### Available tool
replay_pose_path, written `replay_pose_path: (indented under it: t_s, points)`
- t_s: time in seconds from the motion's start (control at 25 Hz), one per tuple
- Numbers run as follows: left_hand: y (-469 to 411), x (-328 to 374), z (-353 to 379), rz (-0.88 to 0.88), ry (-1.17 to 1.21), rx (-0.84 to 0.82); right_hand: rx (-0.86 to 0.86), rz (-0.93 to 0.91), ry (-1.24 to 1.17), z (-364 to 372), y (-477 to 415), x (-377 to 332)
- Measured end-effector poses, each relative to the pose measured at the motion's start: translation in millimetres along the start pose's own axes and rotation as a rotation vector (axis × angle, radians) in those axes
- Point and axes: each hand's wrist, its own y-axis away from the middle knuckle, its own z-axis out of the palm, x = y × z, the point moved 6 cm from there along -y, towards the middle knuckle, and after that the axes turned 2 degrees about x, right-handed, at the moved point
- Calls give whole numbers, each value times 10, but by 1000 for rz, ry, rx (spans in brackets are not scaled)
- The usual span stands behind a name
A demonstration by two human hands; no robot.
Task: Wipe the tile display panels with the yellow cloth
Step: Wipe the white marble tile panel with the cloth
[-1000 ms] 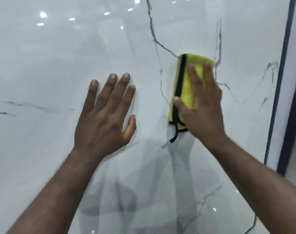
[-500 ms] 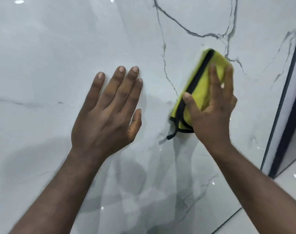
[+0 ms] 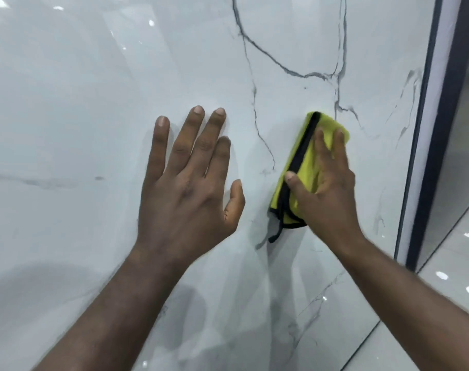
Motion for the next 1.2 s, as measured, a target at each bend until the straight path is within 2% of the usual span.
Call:
replay_pose_path:
  t_s: [0.08,0.12,0.16,0.28,0.32,0.36,0.48,0.56,0.64,0.72,0.76,0.84,0.92,0.96,1.04,1.12,1.2]
  points:
    - [-152,62,34,1,-15,-5,-65,-204,29,15,-22,-269]
    - [-236,94,60,-2,-17,-2,-72,-245,23,-35,-165,-333]
    - [-316,131,96,-10,-22,2,-56,-229,13,-103,-367,-272]
    - [-520,294,211,-36,-45,9,60,53,-63,-362,-764,304]
    - [-576,352,251,-37,-49,11,56,88,-76,-379,-718,418]
    - [-629,388,289,-37,-57,15,25,42,-48,-337,-640,425]
    - [-844,519,423,-31,-74,23,-72,-272,72,-318,-711,83]
    - [-986,647,510,-17,-91,36,-10,-343,80,-507,-1168,64]
    - [-1121,730,608,-10,-102,52,69,-204,37,-736,-1598,393]
    - [-1156,772,715,-37,-77,53,48,-92,18,-764,-1560,683]
    - [-1146,810,774,-51,-89,56,1,-121,41,-702,-1428,727]
    - [-1111,906,858,-36,-167,64,-81,-339,105,-620,-1246,535]
    - [-1097,955,902,-14,-207,61,-78,-523,165,-690,-1435,334]
    - [-1097,953,910,-12,-214,64,-59,-508,177,-751,-1611,342]
    - [-1091,947,914,-16,-233,73,-21,-292,87,-895,-1903,619]
    - [-1082,960,923,-23,-243,81,-17,-117,-2,-954,-1792,920]
    - [-1080,968,931,-20,-251,77,-93,-218,30,-839,-1458,878]
